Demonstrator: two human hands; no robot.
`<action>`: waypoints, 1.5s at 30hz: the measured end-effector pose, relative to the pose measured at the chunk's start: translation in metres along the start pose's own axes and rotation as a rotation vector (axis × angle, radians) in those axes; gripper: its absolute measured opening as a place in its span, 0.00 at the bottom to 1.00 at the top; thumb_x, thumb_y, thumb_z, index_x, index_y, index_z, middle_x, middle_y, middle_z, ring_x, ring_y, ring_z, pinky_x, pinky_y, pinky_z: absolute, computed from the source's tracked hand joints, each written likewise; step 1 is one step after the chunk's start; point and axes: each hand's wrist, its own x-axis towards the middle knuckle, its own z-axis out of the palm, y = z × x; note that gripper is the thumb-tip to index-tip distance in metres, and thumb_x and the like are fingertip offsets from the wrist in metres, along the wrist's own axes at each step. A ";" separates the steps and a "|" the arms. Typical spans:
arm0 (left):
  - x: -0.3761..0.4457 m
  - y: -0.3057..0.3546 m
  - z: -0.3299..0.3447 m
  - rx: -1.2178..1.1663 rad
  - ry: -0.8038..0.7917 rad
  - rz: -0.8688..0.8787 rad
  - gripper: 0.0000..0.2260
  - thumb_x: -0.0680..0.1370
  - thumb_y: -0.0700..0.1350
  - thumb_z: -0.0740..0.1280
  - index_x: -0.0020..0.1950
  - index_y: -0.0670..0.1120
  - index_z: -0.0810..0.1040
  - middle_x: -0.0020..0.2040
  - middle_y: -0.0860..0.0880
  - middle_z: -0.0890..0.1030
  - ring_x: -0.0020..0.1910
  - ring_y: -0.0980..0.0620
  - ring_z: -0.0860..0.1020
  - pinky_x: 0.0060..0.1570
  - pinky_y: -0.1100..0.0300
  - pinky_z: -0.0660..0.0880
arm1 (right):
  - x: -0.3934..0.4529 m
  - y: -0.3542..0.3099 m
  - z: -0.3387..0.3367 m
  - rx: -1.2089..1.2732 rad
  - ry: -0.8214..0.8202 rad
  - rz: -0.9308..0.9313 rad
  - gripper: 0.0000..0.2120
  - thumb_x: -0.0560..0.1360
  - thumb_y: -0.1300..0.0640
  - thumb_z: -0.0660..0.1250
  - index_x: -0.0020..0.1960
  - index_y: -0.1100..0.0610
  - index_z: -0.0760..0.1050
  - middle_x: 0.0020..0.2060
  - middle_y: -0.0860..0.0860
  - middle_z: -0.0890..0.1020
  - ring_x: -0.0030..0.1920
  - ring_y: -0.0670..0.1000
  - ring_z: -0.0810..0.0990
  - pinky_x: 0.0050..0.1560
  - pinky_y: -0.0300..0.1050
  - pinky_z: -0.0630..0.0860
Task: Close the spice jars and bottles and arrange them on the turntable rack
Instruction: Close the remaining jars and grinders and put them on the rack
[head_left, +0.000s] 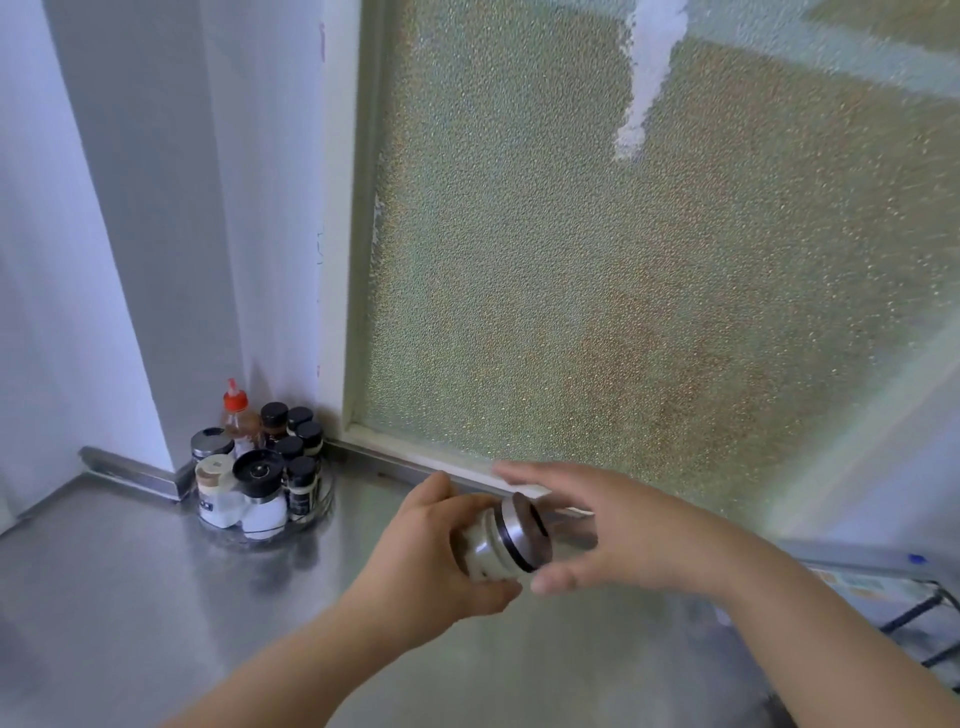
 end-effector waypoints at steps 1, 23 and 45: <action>0.000 0.000 0.000 0.014 0.008 0.006 0.27 0.55 0.57 0.73 0.54 0.59 0.78 0.39 0.56 0.68 0.38 0.59 0.71 0.36 0.73 0.67 | 0.000 0.000 0.000 -0.056 0.014 -0.012 0.31 0.63 0.47 0.76 0.60 0.29 0.67 0.57 0.35 0.76 0.55 0.35 0.77 0.59 0.36 0.74; -0.007 -0.007 -0.024 0.047 0.023 -0.018 0.27 0.58 0.52 0.76 0.56 0.53 0.77 0.40 0.59 0.65 0.40 0.61 0.68 0.39 0.75 0.65 | 0.016 -0.029 0.010 -0.176 -0.003 0.001 0.29 0.66 0.44 0.73 0.62 0.30 0.65 0.55 0.31 0.72 0.54 0.33 0.74 0.53 0.32 0.73; 0.004 -0.022 -0.037 0.056 0.010 -0.173 0.25 0.59 0.51 0.79 0.54 0.53 0.78 0.40 0.57 0.67 0.37 0.60 0.70 0.37 0.74 0.67 | 0.047 -0.029 0.021 -0.262 0.107 -0.026 0.24 0.69 0.38 0.67 0.63 0.39 0.69 0.49 0.39 0.79 0.44 0.38 0.77 0.46 0.34 0.72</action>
